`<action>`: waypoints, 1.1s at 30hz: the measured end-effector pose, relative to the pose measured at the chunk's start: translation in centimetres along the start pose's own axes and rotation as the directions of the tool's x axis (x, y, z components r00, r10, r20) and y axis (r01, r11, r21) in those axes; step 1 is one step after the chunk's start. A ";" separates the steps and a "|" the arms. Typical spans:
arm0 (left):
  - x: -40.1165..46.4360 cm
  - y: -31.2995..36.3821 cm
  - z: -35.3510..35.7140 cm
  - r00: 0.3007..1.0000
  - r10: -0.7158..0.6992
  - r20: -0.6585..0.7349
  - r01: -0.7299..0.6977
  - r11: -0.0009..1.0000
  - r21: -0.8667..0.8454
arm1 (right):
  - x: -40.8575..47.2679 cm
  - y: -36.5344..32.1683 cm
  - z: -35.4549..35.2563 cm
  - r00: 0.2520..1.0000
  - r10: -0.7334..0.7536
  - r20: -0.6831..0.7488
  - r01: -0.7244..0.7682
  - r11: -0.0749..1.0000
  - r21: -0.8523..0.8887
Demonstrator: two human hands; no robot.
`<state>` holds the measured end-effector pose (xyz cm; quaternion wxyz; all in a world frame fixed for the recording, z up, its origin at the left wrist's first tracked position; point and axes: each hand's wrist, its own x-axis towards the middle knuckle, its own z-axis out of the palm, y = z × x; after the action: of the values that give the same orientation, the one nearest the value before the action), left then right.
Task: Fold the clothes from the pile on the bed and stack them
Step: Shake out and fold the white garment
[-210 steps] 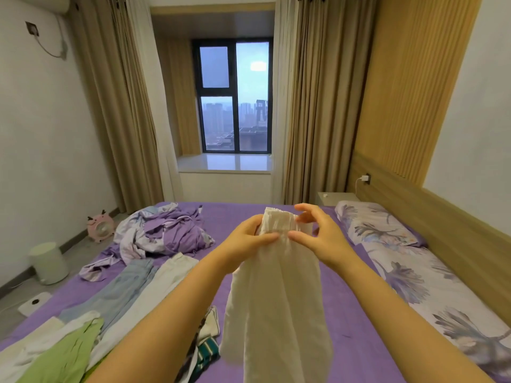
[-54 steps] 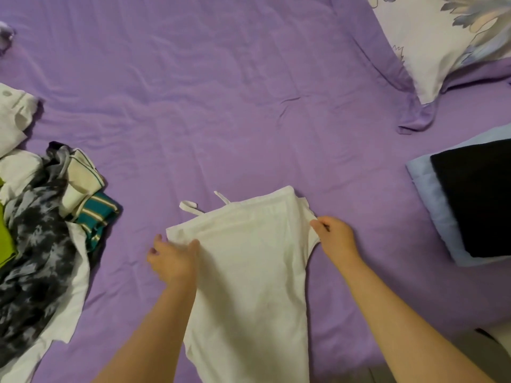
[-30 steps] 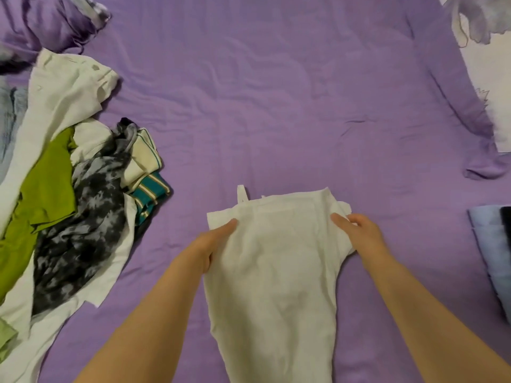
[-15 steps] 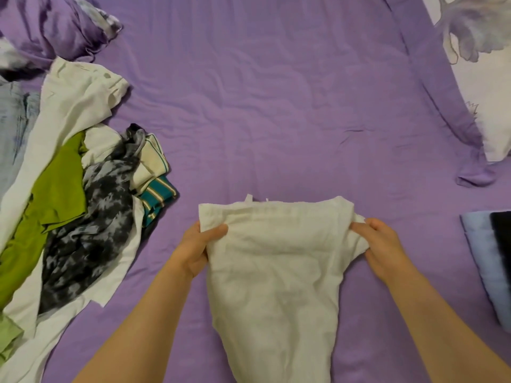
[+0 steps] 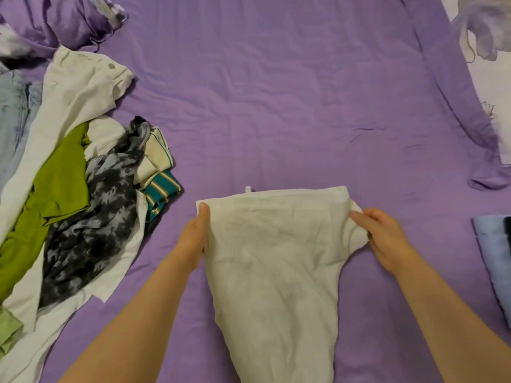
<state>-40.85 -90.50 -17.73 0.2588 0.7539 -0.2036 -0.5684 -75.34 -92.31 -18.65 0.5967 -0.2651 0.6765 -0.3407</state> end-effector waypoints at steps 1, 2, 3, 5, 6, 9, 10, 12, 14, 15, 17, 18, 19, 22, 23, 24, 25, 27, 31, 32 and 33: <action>0.2 -0.1 -0.3 1.000 -0.017 0.021 0.018 0.997 -0.074 | 0.0 -0.2 -0.2 1.000 -0.007 0.030 0.004 0.996 0.087; 0.3 -0.2 -0.5 0.999 -0.016 0.046 0.024 0.985 -0.169 | 0.2 -0.3 -0.6 0.999 -0.019 0.049 0.011 0.987 0.161; 0.4 -0.3 -0.7 0.998 -0.009 0.059 0.023 0.968 -0.251 | 0.4 -0.4 -0.8 0.998 -0.028 0.057 0.016 0.980 0.198; 1.0 -0.4 -0.4 0.999 -0.052 -0.006 0.047 0.950 -0.309 | 0.8 -0.2 -0.7 1.000 -0.018 0.025 0.014 0.987 0.158; 1.4 -0.4 0.0 0.992 -0.106 -0.075 0.080 0.952 -0.295 | 1.1 0.1 -0.6 1.000 0.008 -0.006 -0.007 0.995 0.101; 2.4 -0.7 1.2 0.958 -0.150 -0.246 0.113 0.981 -0.161 | 2.2 1.4 0.3 0.989 0.091 -0.119 -0.100 0.993 -0.069; 2.6 -1.0 1.4 0.965 -0.083 -0.248 0.062 0.994 -0.092 | 2.5 1.8 0.5 0.984 0.099 -0.145 -0.117 0.985 -0.123; 2.9 -1.6 2.0 0.977 0.051 -0.208 -0.049 0.999 0.017 | 2.6 2.3 1.0 0.983 0.071 -0.168 -0.109 0.967 -0.230; 3.0 -2.2 2.5 0.976 0.065 -0.207 -0.041 0.992 0.117 | 2.3 2.3 1.8 0.987 0.017 -0.158 -0.071 0.939 -0.336; 3.1 -2.4 2.7 0.974 0.074 -0.216 -0.035 0.983 0.179 | 2.2 2.4 2.0 0.988 -0.013 -0.154 -0.047 0.925 -0.377; 3.4 -2.7 3.0 0.968 0.107 -0.227 -0.049 0.967 0.249 | 2.4 2.5 2.2 0.983 -0.075 -0.168 -0.003 0.907 -0.422; 3.5 -2.8 3.0 0.965 0.109 -0.239 -0.051 0.970 0.239 | 2.6 2.6 2.0 0.977 -0.092 -0.194 0.004 0.911 -0.413; 3.7 -2.9 2.9 0.961 0.105 -0.257 -0.053 0.978 0.202 | 2.9 2.8 1.9 0.968 -0.099 -0.229 0.001 0.920 -0.392; 4.1 -2.9 2.9 0.956 0.091 -0.280 -0.069 0.994 0.088 | 3.1 3.1 2.0 0.950 -0.103 -0.294 0.001 0.946 -0.325; 4.1 -3.0 3.0 0.956 0.081 -0.282 -0.068 0.996 0.055 | 2.9 3.1 2.3 0.947 -0.076 -0.313 -0.001 0.972 -0.237; 4.0 -3.2 3.0 0.955 0.070 -0.288 -0.063 0.997 0.032 | 2.5 3.2 2.6 0.947 -0.029 -0.321 -0.010 0.993 -0.120; 3.8 -3.4 2.8 0.954 0.057 -0.295 -0.052 0.998 0.026 | 2.0 3.3 2.9 0.944 0.025 -0.328 -0.030 1.000 -0.010; 2.9 -4.5 2.2 0.952 0.027 -0.303 -0.013 0.999 0.050 | 0.6 4.0 3.1 0.939 0.053 -0.339 -0.038 0.998 0.051; 0.5 -7.9 1.8 0.985 -0.061 -0.161 0.073 0.995 0.069 | -3.3 7.7 5.1 0.965 0.029 -0.260 -0.046 0.997 -0.061; 0.0 -8.9 1.9 0.990 -0.049 -0.133 0.064 0.992 0.108 | -4.2 8.7 5.5 0.967 0.035 -0.254 -0.067 0.991 -0.118; -0.5 -9.8 1.9 0.992 -0.022 -0.127 0.042 0.986 0.162 | -4.7 9.5 5.7 0.964 0.022 -0.264 -0.071 0.982 -0.178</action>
<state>-42.69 -82.86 -23.86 0.1987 0.8100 -0.2212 -0.5055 -68.59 -83.53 -23.43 0.4829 -0.2564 0.7840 -0.2941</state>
